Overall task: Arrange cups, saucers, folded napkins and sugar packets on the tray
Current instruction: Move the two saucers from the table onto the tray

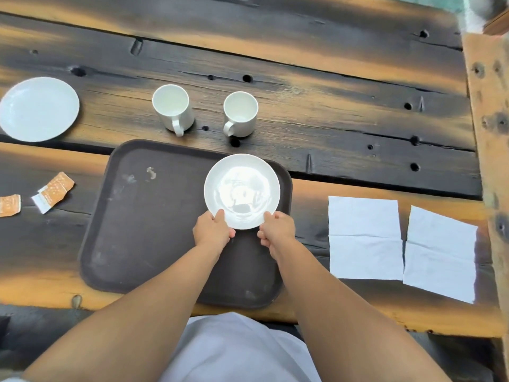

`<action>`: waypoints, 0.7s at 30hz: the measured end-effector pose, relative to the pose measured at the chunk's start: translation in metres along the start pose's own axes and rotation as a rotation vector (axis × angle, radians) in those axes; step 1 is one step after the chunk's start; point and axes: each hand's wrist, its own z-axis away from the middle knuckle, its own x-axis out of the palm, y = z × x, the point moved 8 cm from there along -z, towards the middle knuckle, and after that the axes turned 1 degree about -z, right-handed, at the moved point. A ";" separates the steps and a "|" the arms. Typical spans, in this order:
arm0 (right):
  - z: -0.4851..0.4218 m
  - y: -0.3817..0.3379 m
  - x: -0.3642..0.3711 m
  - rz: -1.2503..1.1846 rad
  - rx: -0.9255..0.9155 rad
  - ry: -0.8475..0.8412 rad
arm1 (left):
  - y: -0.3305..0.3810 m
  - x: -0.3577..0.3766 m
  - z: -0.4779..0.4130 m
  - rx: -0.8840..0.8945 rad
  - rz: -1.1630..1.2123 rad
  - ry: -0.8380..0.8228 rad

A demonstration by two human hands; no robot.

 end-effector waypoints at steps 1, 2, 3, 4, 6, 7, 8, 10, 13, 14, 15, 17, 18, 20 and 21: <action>-0.004 0.000 -0.002 0.002 0.001 -0.009 | -0.002 0.005 -0.001 -0.010 0.003 0.003; -0.009 0.000 -0.004 0.004 0.002 -0.020 | -0.004 0.010 -0.003 -0.021 0.007 0.007; -0.013 0.001 -0.006 0.007 0.004 -0.029 | -0.005 0.014 -0.004 -0.032 0.010 0.012; -0.017 0.001 -0.007 0.012 0.008 -0.034 | -0.007 0.018 -0.004 -0.040 0.009 0.018; -0.022 0.003 -0.009 0.025 0.015 -0.037 | -0.009 0.023 -0.005 -0.056 0.004 0.027; -0.024 0.004 -0.011 0.027 0.019 -0.038 | -0.010 0.025 -0.004 -0.062 0.000 0.030; -0.026 0.006 -0.012 0.029 0.024 -0.040 | -0.010 0.027 -0.004 -0.066 -0.006 0.032; -0.029 0.007 -0.015 0.041 0.021 -0.047 | -0.012 0.031 -0.003 -0.077 -0.013 0.038; -0.031 0.008 -0.015 0.047 0.023 -0.057 | -0.015 0.033 -0.004 -0.093 -0.011 0.050; -0.032 0.007 -0.014 0.048 0.024 -0.060 | -0.016 0.033 -0.005 -0.095 -0.006 0.052; -0.033 0.007 -0.014 0.050 0.023 -0.062 | -0.017 0.034 -0.005 -0.096 -0.003 0.054; -0.034 0.008 -0.014 0.059 0.023 -0.068 | -0.016 0.034 -0.005 -0.090 -0.006 0.058; -0.034 0.008 -0.014 0.066 0.021 -0.068 | -0.016 0.034 -0.005 -0.086 -0.010 0.060; -0.036 0.009 -0.014 0.066 0.013 -0.063 | -0.015 0.034 -0.006 -0.076 -0.021 0.060; -0.037 0.010 -0.014 0.065 0.010 -0.062 | -0.014 0.034 -0.006 -0.072 -0.030 0.061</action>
